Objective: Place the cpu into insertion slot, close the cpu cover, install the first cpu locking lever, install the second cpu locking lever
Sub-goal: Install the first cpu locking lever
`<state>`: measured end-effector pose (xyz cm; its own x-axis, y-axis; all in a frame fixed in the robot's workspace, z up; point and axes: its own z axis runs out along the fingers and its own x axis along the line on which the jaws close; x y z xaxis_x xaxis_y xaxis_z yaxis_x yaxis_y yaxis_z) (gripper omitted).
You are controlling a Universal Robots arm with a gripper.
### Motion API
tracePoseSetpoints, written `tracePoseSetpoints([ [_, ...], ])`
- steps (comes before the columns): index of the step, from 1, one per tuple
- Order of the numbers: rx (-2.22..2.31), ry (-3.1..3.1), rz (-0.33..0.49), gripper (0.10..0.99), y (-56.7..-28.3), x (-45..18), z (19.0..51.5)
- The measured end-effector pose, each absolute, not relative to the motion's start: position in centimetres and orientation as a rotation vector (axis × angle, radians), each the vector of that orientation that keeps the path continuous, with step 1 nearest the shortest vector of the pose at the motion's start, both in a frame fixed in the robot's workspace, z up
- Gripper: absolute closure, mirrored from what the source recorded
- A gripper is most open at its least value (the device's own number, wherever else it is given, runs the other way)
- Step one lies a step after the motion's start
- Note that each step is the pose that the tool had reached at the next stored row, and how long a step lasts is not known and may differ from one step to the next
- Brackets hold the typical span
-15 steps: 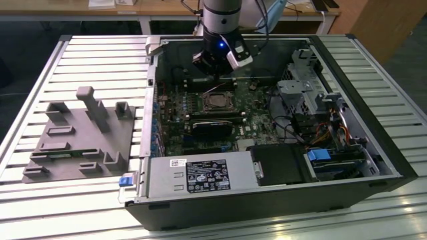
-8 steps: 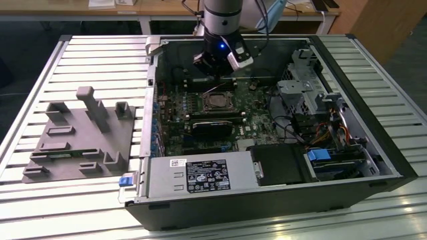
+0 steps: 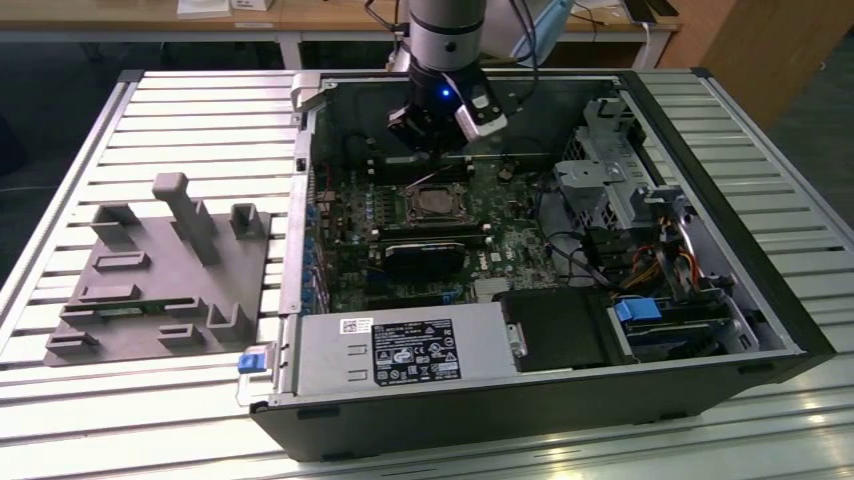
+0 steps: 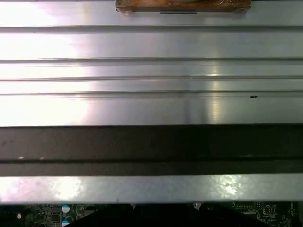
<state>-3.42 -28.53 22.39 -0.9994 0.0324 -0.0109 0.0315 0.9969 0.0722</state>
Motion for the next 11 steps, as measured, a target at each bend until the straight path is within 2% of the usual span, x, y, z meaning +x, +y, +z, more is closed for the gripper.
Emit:
tracePoseSetpoints([
  [11,0.050,3.127,0.113,0.980,-28.36,-2.69,22.01],
])
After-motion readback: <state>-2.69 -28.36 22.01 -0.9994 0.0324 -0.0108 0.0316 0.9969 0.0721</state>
